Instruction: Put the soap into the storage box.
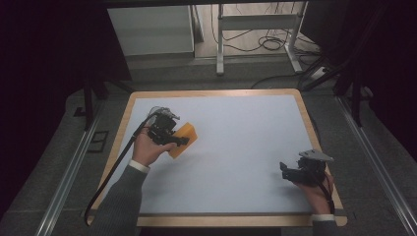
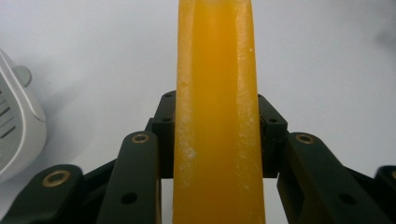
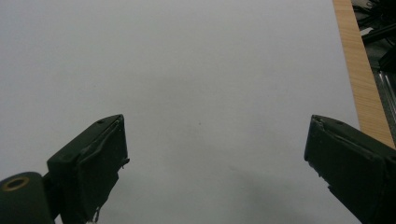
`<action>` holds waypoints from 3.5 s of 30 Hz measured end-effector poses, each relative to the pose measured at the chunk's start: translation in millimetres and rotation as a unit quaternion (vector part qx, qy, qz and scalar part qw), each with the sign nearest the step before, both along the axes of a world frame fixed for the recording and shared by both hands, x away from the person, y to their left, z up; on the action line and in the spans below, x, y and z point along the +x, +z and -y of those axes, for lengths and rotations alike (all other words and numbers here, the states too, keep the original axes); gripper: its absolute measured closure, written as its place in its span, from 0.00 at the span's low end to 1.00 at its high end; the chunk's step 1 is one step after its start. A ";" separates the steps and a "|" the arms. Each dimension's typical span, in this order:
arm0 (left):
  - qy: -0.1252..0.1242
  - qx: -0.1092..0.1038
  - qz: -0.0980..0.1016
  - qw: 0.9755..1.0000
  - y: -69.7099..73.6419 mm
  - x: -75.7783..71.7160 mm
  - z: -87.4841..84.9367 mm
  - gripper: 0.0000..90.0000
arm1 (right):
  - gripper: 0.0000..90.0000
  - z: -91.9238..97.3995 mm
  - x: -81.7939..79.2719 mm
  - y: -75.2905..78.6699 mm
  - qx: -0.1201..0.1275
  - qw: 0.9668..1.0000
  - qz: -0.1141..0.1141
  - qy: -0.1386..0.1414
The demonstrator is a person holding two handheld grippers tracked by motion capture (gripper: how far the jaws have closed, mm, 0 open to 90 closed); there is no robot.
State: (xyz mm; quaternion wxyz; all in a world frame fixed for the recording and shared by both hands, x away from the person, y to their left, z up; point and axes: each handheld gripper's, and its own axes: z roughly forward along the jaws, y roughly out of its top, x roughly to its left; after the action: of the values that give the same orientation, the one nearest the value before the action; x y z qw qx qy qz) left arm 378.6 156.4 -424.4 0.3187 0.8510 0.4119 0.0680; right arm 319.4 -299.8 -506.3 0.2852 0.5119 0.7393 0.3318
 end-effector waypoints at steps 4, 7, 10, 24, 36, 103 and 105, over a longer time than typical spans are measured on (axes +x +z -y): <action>0.004 -0.003 -0.001 1.000 1.2 3.1 -3.5 0.68 | 0.07 0.4 0.1 0.0 0.000 1.000 0.001 0.000; 0.005 -0.004 -0.002 1.000 1.4 4.2 -4.5 0.68 | 0.07 0.5 0.1 -0.1 0.000 1.000 0.001 0.000; 0.009 -0.005 -0.002 1.000 2.1 6.3 -6.3 0.68 | 0.07 0.8 0.2 -0.1 0.000 1.000 0.000 0.000; 0.015 -0.003 0.001 1.000 3.5 16.7 -8.1 0.68 | 0.07 1.9 0.3 -0.5 0.001 1.000 -0.002 -0.003; 0.031 -0.003 0.004 1.000 3.7 28.3 -12.9 0.68 | 0.07 1.6 0.9 -1.9 0.000 1.000 -0.003 -0.004; 0.142 -0.016 0.005 0.990 17.1 92.2 -60.7 0.68 | 0.07 4.1 1.8 -3.4 0.001 1.000 -0.006 -0.007; 0.141 -0.017 0.006 0.990 17.1 92.2 -61.4 0.68 | 0.07 4.3 1.8 -3.2 0.001 1.000 -0.005 -0.007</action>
State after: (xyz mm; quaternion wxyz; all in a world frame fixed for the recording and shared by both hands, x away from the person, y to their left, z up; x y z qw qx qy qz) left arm 470.9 217.8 -407.3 0.3225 0.7788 0.5267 0.1099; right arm 321.2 -304.1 -509.5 0.2830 0.5187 0.7372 0.3277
